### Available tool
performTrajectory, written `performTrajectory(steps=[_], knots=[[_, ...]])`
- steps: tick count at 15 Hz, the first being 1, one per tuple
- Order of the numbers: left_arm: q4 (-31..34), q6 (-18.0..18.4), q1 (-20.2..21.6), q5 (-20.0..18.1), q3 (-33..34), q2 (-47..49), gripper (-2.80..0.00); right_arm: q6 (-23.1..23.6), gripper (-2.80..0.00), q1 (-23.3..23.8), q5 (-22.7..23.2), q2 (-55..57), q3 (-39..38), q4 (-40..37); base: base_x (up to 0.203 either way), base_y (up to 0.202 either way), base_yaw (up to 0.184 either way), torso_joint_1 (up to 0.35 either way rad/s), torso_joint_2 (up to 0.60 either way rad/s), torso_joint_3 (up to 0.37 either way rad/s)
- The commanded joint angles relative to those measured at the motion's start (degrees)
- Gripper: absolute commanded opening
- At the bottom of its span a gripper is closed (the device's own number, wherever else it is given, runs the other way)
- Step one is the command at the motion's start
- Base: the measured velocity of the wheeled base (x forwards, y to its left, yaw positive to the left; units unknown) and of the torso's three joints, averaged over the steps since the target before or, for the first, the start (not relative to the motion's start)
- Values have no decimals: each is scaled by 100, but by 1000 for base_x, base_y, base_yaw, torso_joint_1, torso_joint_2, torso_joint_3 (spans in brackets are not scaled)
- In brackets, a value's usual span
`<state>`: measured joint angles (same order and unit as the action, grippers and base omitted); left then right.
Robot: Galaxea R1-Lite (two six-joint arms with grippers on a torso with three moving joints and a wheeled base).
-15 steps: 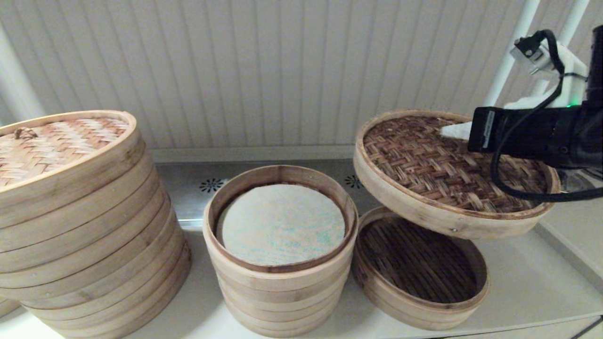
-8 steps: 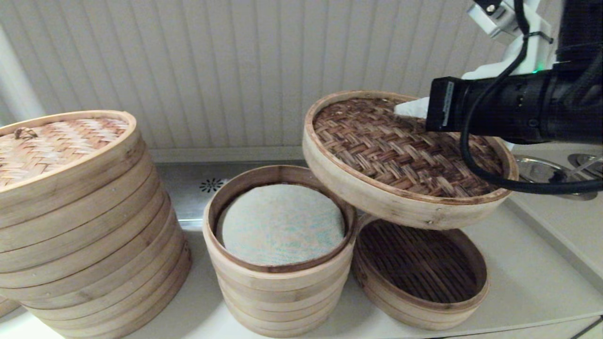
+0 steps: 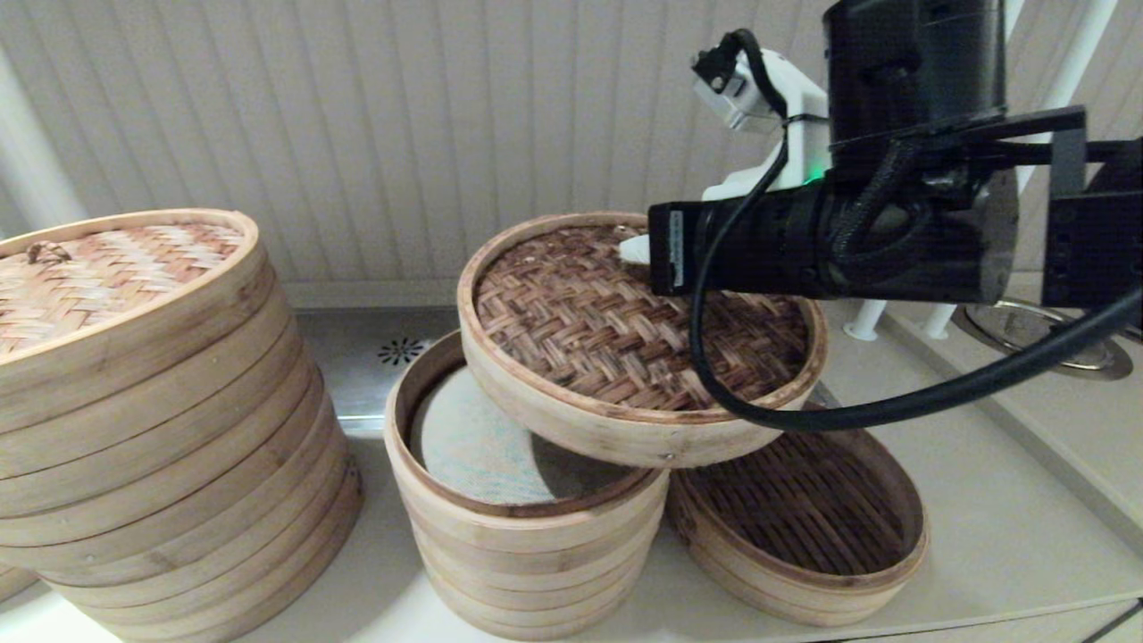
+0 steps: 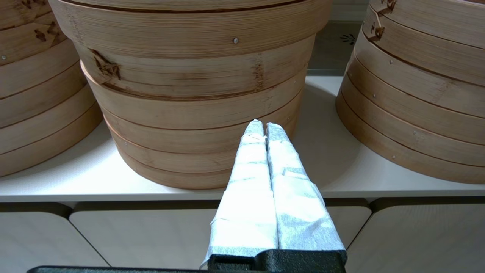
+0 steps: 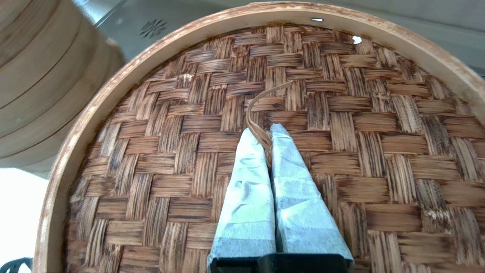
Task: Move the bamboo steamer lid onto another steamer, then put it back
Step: Put the steamer
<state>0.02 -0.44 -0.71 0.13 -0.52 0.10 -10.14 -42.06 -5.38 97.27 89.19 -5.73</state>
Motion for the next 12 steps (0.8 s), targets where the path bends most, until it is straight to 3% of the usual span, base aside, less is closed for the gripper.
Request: performTrajectory(steps=[1, 12], knots=[[-2, 0, 0, 3, 0, -1, -280, 38, -280, -106, -4, 511, 307, -25, 0, 0, 0, 0, 0, 0], [-2, 0, 0, 1, 0, -1, -280, 91, -280, -417, 1, 1646, 1189, -25, 0, 0, 0, 0, 0, 0]])
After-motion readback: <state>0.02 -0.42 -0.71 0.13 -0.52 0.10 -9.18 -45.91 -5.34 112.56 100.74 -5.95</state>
